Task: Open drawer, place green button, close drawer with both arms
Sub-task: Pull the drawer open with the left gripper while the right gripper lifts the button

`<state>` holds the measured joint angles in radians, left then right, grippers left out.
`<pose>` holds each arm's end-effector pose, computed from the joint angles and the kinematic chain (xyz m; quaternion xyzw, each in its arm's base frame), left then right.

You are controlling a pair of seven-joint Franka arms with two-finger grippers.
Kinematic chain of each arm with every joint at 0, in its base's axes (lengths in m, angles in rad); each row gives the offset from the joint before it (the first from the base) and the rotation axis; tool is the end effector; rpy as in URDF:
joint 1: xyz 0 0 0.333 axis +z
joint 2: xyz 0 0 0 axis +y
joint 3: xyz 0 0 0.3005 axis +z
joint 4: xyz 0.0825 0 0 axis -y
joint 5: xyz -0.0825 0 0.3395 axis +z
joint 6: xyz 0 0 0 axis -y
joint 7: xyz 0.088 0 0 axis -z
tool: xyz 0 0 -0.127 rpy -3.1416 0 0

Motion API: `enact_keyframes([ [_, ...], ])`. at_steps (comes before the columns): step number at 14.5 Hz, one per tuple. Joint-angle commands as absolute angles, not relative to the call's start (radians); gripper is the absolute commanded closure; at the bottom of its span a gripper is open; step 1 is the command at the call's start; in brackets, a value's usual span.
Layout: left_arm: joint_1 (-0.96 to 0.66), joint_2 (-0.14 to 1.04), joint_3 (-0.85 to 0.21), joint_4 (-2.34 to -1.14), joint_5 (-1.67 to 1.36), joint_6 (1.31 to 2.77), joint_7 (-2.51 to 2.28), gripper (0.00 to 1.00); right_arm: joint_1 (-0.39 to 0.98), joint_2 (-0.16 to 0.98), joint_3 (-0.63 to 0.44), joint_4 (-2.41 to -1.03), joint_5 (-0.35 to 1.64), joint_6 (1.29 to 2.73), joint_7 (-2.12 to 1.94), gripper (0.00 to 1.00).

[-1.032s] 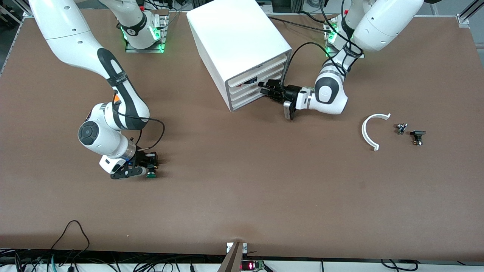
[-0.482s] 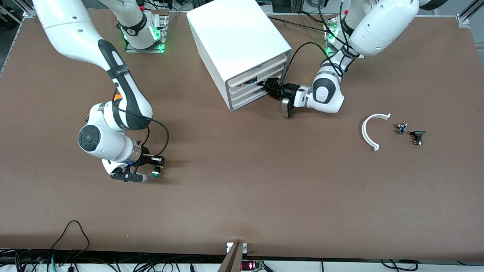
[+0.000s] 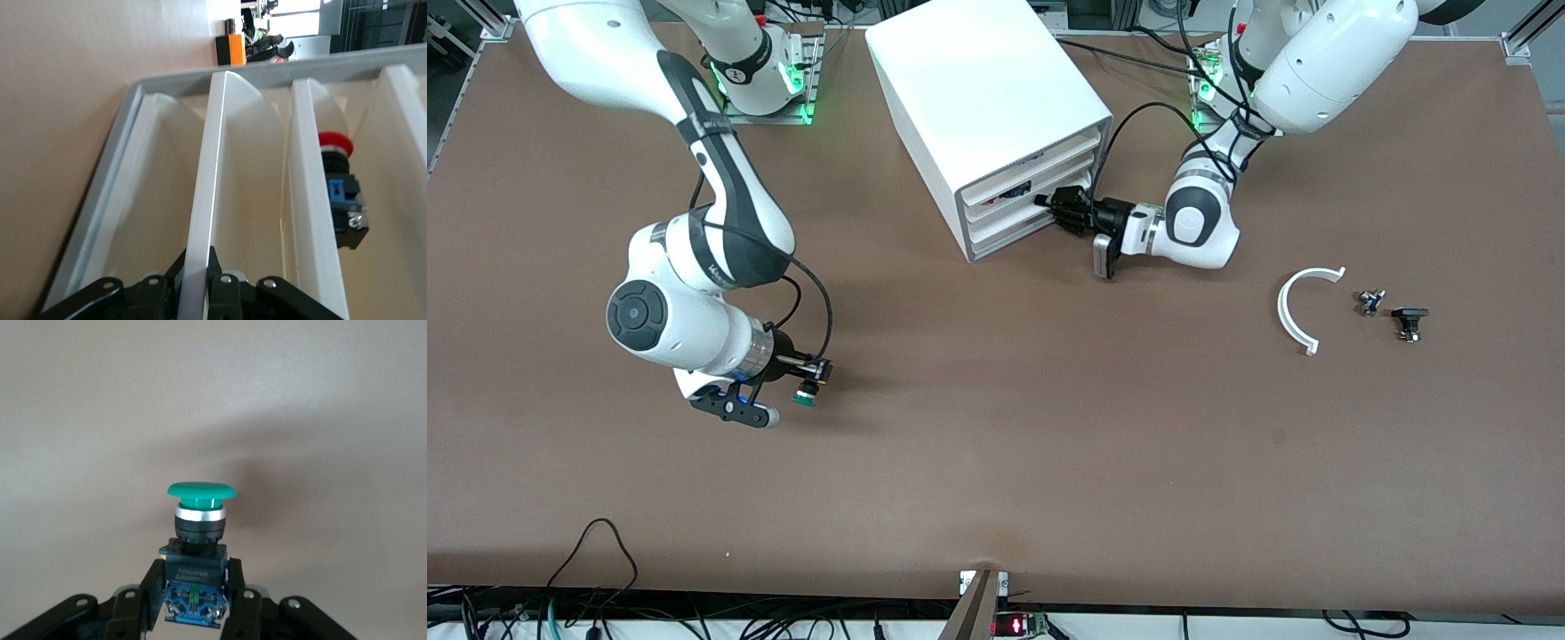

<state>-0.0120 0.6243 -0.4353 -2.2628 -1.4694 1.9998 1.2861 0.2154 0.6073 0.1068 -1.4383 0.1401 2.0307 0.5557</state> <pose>0.3660 -0.2838 0.1365 0.7575 -0.1432 -0.0954 0.6298 0.6317 0.2091 0.3256 -0.9833 0.1563 0.0451 0.0815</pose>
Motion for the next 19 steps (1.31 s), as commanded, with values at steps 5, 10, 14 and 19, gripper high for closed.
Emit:
enact_keyframes([
  [5, 0.023, 0.629, -0.376, -2.122, -1.403, 2.014, 1.230, 1.00, 0.317, 0.609, 0.103, -1.273, 0.149, 1.878, 0.813, 1.00],
  [10, 0.067, 0.653, -0.334, -1.965, -1.154, 2.011, 1.079, 1.00, 0.399, 0.624, 0.101, -1.178, 0.147, 1.865, 1.030, 1.00],
  [14, 0.103, 0.670, -0.334, -1.921, -1.068, 2.013, 1.055, 1.00, 0.485, 0.653, 0.100, -1.117, 0.144, 1.878, 1.231, 1.00],
  [19, 0.117, 0.663, -0.328, -1.904, -1.020, 2.011, 1.060, 0.00, 0.601, 0.684, 0.091, -1.065, 0.135, 1.905, 1.445, 1.00],
])
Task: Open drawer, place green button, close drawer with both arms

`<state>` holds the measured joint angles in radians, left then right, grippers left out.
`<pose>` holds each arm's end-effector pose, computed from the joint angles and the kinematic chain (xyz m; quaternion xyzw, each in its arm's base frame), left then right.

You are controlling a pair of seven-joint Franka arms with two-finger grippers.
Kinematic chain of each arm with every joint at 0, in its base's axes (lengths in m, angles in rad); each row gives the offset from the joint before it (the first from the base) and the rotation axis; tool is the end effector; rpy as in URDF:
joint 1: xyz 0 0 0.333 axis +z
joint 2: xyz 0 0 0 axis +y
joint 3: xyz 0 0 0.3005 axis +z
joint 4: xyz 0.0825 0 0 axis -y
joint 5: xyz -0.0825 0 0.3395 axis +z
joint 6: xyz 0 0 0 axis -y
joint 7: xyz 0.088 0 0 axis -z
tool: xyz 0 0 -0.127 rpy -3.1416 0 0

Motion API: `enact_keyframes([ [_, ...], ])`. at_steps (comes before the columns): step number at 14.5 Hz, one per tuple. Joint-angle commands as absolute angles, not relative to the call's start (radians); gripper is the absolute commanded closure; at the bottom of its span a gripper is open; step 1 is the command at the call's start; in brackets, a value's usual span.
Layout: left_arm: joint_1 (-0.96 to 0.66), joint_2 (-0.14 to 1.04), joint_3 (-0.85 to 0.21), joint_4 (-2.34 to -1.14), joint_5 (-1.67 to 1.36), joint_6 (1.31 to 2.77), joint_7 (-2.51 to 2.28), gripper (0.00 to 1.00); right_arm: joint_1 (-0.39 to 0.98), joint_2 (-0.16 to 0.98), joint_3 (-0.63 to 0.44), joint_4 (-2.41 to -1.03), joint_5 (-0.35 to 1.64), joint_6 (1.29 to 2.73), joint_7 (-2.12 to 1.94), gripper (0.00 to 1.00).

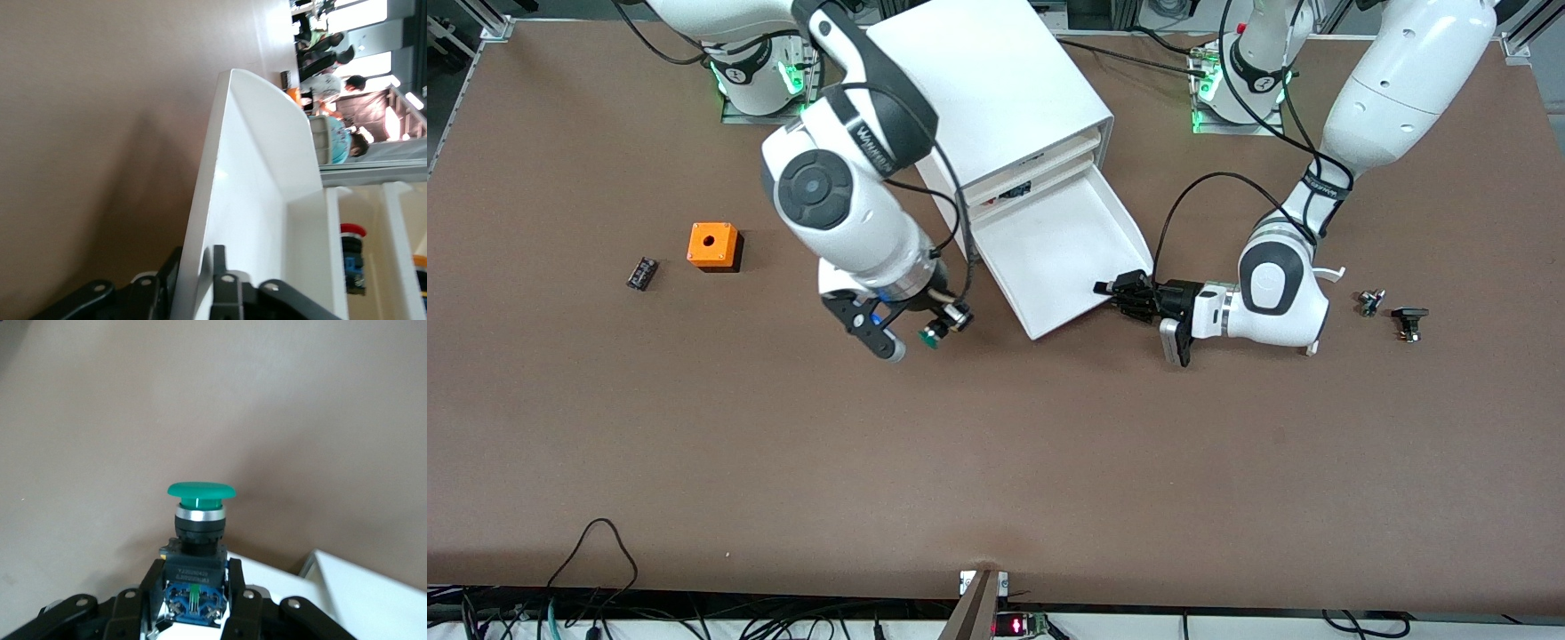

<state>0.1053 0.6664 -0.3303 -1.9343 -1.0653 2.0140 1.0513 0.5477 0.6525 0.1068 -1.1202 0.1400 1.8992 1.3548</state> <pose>0.5154 -0.1861 0.1672 0.8225 -0.1911 -0.0445 0.5338 0.5607 0.4198 0.4230 -0.9216 0.3697 0.0488 0.1079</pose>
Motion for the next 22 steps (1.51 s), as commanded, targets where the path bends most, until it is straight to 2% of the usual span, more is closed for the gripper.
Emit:
enact_keyframes([
  [1, 0.126, 0.658, -0.328, -1.893, -1.002, 2.006, 1.055, 0.00, 0.626, 0.689, 0.091, -1.065, 0.112, 1.911, 1.488, 1.00],
  [4, 0.146, 0.634, -0.327, -1.833, -0.896, 1.907, 0.920, 0.00, 0.690, 0.709, 0.091, -1.065, 0.072, 1.924, 1.587, 1.00],
  [9, 0.161, 0.600, -0.328, -1.608, -0.568, 1.666, 0.463, 0.00, 0.802, 0.785, 0.092, -1.065, -0.052, 2.023, 1.793, 1.00],
  [11, 0.161, 0.586, -0.333, -1.553, -0.491, 1.608, 0.352, 0.00, 0.828, 0.825, 0.092, -1.065, -0.090, 2.071, 1.857, 1.00],
  [17, 0.130, 0.483, -0.359, -1.522, -0.258, 1.586, 0.045, 0.00, 0.874, 0.913, 0.091, -1.065, -0.163, 2.195, 1.999, 1.00],
  [21, 0.077, 0.476, -0.359, -1.383, 0.056, 1.485, 0.051, 0.00, 0.881, 0.934, 0.083, -1.065, -0.167, 2.230, 2.035, 1.00],
  [22, 0.069, 0.482, -0.356, -1.343, 0.113, 1.467, 0.051, 0.00, 0.879, 0.934, 0.083, -1.066, -0.167, 2.236, 2.037, 0.74],
])
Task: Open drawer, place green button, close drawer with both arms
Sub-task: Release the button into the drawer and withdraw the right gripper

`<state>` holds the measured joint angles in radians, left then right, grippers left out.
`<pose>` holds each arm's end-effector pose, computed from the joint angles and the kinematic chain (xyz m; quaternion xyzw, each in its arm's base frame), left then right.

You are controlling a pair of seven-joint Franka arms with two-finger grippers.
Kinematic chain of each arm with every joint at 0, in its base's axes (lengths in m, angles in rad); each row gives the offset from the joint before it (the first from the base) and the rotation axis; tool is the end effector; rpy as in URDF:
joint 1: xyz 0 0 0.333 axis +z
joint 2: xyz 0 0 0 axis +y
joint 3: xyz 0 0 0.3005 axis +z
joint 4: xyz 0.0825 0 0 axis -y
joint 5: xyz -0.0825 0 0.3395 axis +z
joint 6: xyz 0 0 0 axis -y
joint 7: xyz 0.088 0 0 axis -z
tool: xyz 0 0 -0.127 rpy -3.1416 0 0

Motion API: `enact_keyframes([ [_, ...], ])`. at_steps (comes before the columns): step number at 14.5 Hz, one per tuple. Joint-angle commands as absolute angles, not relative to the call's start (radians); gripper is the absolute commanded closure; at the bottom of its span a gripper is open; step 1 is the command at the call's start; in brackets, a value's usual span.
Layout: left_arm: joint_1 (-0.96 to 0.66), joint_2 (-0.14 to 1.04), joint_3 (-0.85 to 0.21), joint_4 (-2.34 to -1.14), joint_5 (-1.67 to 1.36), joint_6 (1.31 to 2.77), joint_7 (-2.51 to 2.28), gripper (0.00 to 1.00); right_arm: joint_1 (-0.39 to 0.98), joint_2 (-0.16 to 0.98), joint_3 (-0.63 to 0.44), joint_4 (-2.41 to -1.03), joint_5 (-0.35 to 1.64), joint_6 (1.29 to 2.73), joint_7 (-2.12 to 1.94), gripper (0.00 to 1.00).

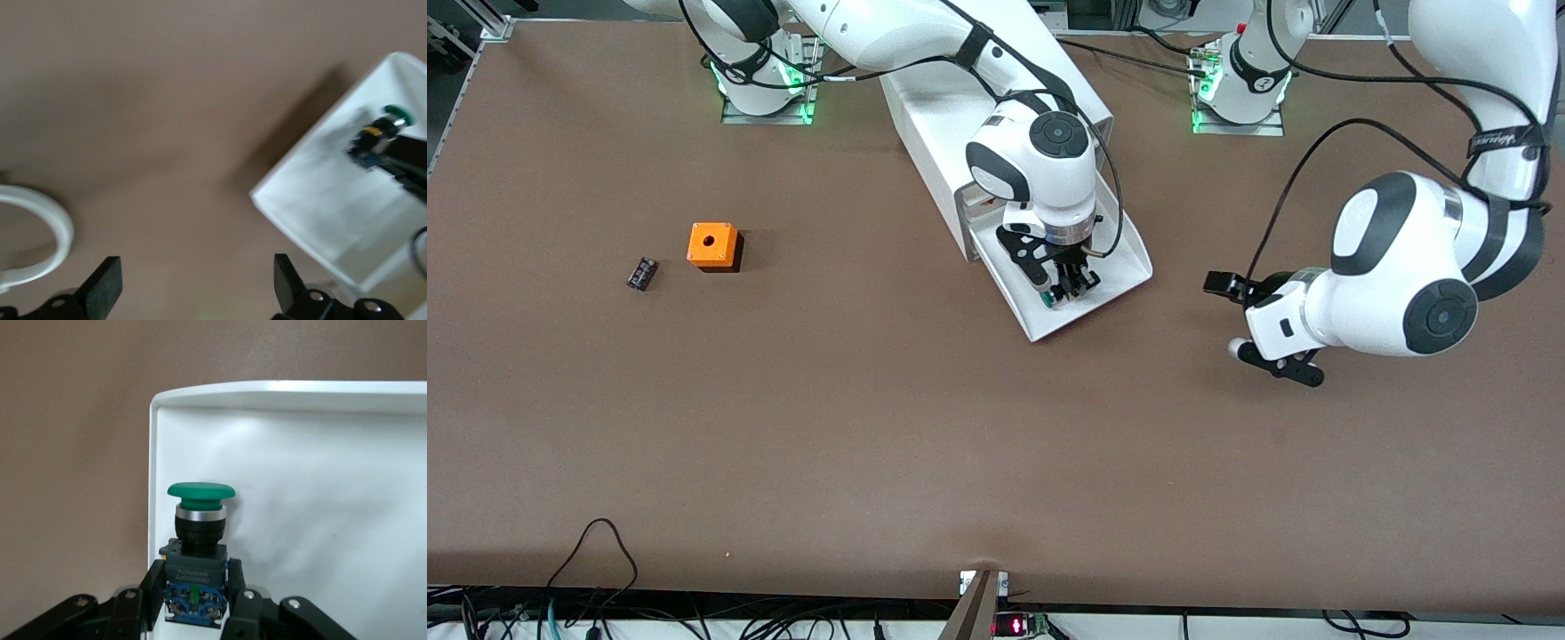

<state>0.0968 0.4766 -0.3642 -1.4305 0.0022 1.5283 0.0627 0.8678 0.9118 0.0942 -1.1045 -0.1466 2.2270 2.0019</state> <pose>0.5790 -0.1250 0.3927 0.9688 -0.1573 -0.1804 0.0648 0.4489 0.5920 0.2758 -0.8705 0.4797 -0.0368 0.1039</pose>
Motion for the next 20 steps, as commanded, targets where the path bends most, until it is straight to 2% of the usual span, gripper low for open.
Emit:
enact_keyframes([
  [1, 0.068, 0.488, -0.354, -1.329, 0.133, 1.473, 0.058, 0.00, 0.880, 0.934, 0.080, -1.066, -0.167, 2.238, 2.037, 0.46],
  [2, 0.072, 0.492, -0.354, -1.316, 0.130, 1.497, 0.058, 0.00, 0.879, 0.933, 0.072, -1.066, -0.167, 2.238, 2.037, 0.04],
  [3, 0.078, 0.491, -0.354, -1.290, 0.127, 1.503, 0.052, 0.00, 0.880, 0.933, 0.061, -1.065, -0.167, 2.240, 2.033, 0.00],
  [7, 0.078, 0.489, -0.351, -1.278, 0.130, 1.505, 0.009, 0.00, 0.876, 0.911, 0.006, -1.063, -0.167, 2.232, 1.991, 0.00],
  [10, 0.071, 0.489, -0.356, -1.285, 0.137, 1.520, -0.189, 0.00, 0.855, 0.847, -0.008, -1.065, -0.166, 2.192, 1.864, 0.00],
  [14, 0.055, 0.488, -0.359, -1.336, 0.130, 1.644, -0.420, 0.00, 0.776, 0.767, -0.003, -1.068, -0.147, 2.076, 1.594, 0.00],
  [18, 0.051, 0.465, -0.360, -1.515, 0.133, 1.857, -0.580, 0.00, 0.704, 0.698, -0.005, -1.075, -0.118, 1.945, 1.291, 0.00],
  [19, 0.052, 0.447, -0.367, -1.584, 0.135, 1.918, -0.595, 0.00, 0.677, 0.684, -0.005, -1.077, -0.104, 1.928, 1.214, 0.00],
  [20, 0.038, 0.427, -0.379, -1.744, 0.144, 2.095, -0.683, 0.00, 0.588, 0.590, -0.005, -1.163, -0.034, 1.925, 1.017, 0.00],
])
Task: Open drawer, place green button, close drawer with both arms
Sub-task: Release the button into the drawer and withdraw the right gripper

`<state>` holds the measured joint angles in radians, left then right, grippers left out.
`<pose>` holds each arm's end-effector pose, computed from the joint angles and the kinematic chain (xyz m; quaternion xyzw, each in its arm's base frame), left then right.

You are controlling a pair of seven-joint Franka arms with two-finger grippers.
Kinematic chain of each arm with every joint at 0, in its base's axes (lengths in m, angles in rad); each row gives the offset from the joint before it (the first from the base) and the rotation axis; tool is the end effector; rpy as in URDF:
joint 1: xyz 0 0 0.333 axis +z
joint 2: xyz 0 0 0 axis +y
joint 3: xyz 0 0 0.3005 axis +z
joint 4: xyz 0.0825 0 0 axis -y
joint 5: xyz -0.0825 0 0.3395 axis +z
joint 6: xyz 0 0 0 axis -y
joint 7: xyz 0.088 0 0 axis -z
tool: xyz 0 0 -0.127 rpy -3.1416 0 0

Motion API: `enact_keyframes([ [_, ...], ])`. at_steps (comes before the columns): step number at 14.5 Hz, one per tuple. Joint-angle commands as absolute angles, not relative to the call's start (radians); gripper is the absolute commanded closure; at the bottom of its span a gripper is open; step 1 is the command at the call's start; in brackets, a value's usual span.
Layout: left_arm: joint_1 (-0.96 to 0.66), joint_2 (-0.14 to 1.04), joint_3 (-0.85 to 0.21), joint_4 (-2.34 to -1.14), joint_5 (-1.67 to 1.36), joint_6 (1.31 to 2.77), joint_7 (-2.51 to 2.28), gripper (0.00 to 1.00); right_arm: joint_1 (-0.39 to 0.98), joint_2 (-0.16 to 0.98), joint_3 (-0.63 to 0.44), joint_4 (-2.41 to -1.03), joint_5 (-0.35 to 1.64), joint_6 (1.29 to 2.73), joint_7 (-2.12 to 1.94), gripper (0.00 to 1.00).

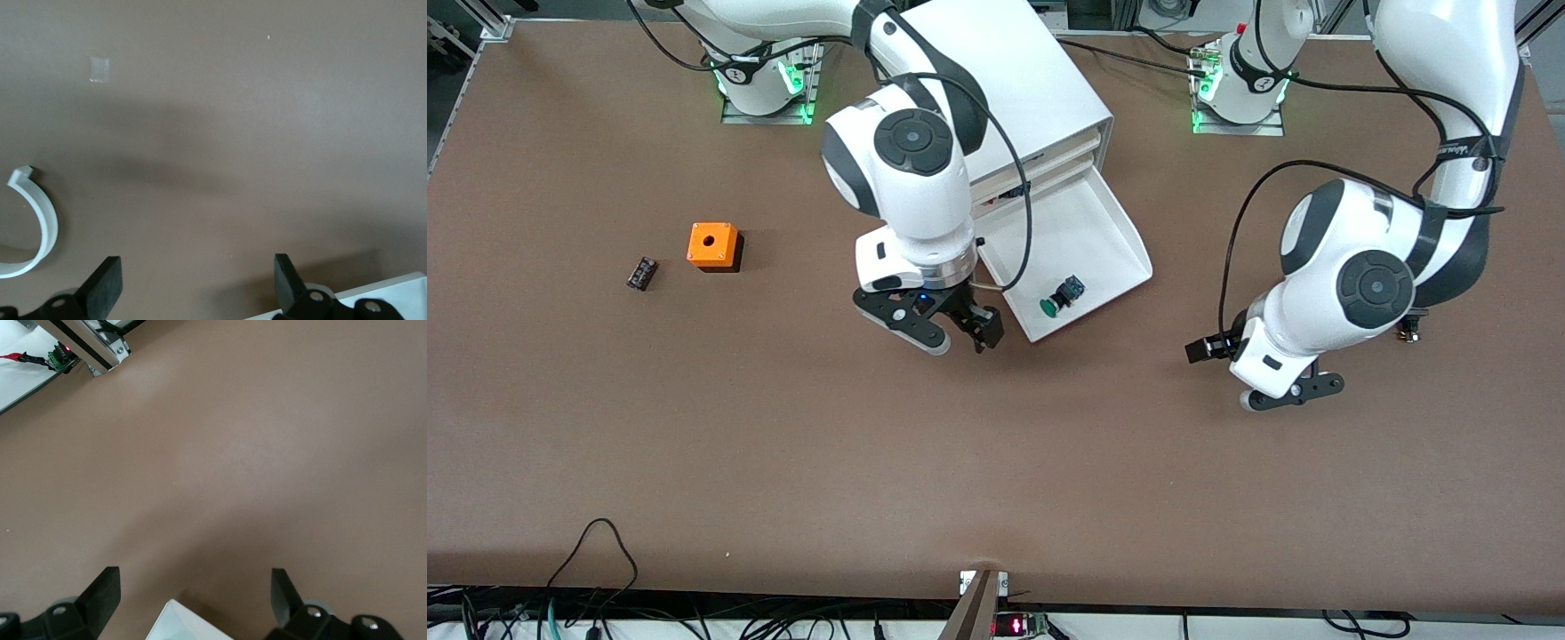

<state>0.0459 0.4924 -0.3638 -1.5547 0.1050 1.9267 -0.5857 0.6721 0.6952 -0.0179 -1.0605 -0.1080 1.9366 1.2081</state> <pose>0.6058 -0.1590 0.3557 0.9900 0.1289 -0.0554 0.0142 0.5701 0.4303 0.4212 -0.9609 0.2552 -0.1000 0.0381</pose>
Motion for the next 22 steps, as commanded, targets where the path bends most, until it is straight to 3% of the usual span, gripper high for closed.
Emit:
enact_keyframes([
  [1, 0.032, 0.433, -0.379, -1.773, 0.144, 2.139, -0.724, 0.00, 0.568, 0.556, -0.005, -1.207, -0.032, 1.936, 0.961, 0.00],
  [5, -0.053, 0.481, -0.376, -1.847, 0.161, 2.302, -0.980, 0.00, 0.482, 0.493, -0.006, -1.256, -0.002, 1.927, 0.743, 0.00],
  [10, -0.153, 0.557, -0.377, -1.847, 0.363, 2.307, -1.290, 0.00, 0.397, 0.398, -0.012, -1.368, -0.002, 1.933, 0.461, 0.00],
  [16, -0.181, 0.568, -0.387, -1.862, 0.368, 2.309, -1.304, 0.00, 0.382, 0.256, -0.124, -1.547, -0.002, 1.965, 0.203, 0.00],
  [22, -0.163, 0.568, -0.500, -1.902, 0.353, 2.296, -1.295, 0.00, 0.382, 0.083, -0.216, -1.784, -0.002, 2.066, 0.057, 0.00],
])
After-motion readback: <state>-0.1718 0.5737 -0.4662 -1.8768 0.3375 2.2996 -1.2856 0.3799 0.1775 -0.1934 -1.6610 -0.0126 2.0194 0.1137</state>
